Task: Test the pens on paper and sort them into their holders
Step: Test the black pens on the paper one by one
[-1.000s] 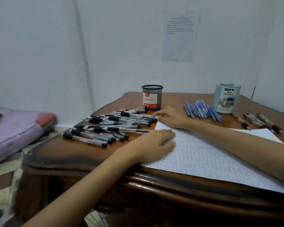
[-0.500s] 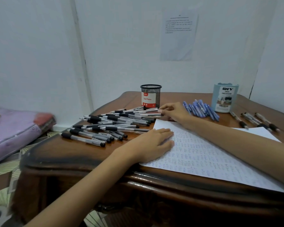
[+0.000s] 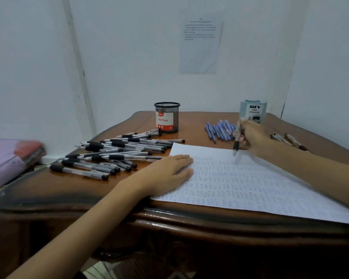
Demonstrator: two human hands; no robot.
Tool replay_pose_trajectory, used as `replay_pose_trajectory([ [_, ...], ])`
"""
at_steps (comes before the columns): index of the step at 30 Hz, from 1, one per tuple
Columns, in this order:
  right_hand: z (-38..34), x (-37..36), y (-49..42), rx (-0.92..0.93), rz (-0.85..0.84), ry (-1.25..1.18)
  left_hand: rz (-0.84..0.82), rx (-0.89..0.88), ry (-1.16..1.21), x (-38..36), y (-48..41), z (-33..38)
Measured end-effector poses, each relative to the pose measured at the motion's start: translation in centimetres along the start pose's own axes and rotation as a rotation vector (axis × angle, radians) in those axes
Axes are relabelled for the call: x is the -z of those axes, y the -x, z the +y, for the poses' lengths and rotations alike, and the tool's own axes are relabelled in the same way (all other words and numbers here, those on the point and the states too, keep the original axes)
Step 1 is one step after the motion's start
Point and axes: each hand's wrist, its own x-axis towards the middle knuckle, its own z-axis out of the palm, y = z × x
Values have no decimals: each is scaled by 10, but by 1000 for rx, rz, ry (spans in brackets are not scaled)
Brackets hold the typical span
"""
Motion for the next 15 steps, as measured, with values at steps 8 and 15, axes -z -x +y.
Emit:
replay_pose_trajectory([
  [8, -3, -1, 19, -29, -243, 28, 12, 1, -14, -1, 0, -1],
  [15, -3, -2, 21, -12, -227, 56, 2, 5, -14, 0, 0, 1],
])
